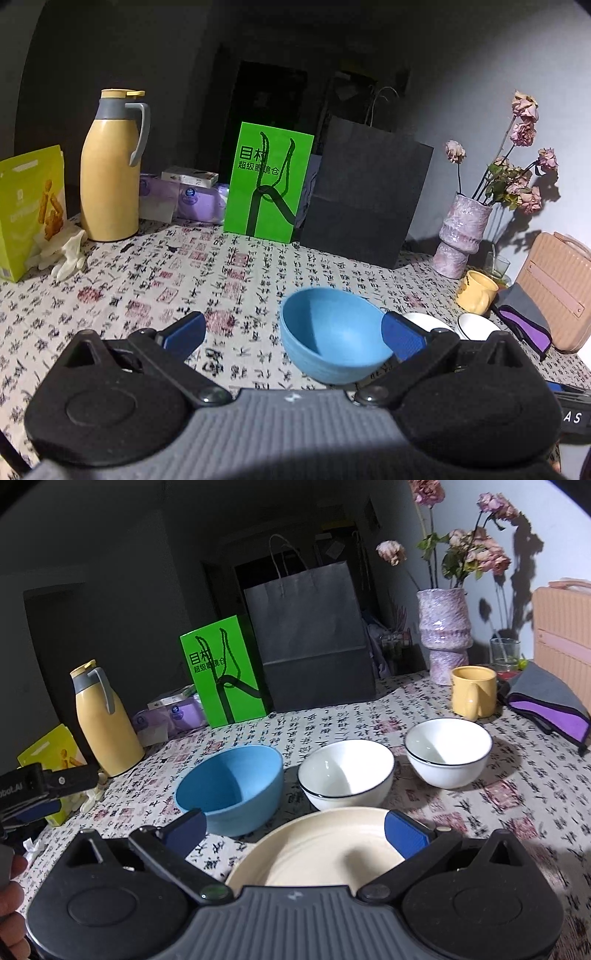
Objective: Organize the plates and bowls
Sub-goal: 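Move both open tools to the rim of the blue bowl, then close the left tool on the blue bowl rim while the right tool closes beside it, then lift and carry the blue bowl with both tools away from the white bowls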
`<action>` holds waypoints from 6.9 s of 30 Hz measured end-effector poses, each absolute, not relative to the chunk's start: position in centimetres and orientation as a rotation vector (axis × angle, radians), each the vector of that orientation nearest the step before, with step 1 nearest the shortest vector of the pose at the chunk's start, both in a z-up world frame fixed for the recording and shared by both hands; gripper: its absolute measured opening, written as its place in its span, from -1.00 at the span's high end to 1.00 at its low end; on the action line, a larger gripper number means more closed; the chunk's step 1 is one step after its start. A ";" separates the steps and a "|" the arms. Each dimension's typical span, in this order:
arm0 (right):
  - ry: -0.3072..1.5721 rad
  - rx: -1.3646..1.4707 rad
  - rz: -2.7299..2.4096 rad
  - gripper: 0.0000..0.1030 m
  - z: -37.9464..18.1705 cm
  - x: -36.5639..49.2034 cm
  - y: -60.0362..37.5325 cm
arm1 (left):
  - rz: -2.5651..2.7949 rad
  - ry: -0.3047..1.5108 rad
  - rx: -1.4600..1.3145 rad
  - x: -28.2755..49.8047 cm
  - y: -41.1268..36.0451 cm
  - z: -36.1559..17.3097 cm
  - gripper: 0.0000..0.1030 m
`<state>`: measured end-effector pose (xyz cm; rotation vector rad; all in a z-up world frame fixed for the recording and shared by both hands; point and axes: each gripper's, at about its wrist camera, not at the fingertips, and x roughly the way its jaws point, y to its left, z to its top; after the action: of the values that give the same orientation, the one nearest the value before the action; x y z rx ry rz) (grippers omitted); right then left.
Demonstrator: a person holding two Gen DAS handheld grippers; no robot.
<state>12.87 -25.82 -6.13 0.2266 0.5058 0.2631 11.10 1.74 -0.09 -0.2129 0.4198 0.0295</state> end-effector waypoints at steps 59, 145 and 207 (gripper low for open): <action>0.868 -0.072 0.224 0.74 -8.9 33.7 -15.4 | -0.084 0.779 -0.435 27.8 6.8 -9.5 -0.14; 0.653 0.030 0.364 0.85 -2.7 22.5 -11.6 | -0.024 0.542 -0.409 16.0 11.2 -2.2 0.66; 0.855 0.048 0.570 0.63 -9.9 16.8 0.3 | 0.225 0.723 -0.461 9.4 20.9 -7.9 0.41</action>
<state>16.82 0.25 -9.95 0.0483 0.8549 0.5704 9.41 20.87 -7.94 -0.4607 0.7232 0.2245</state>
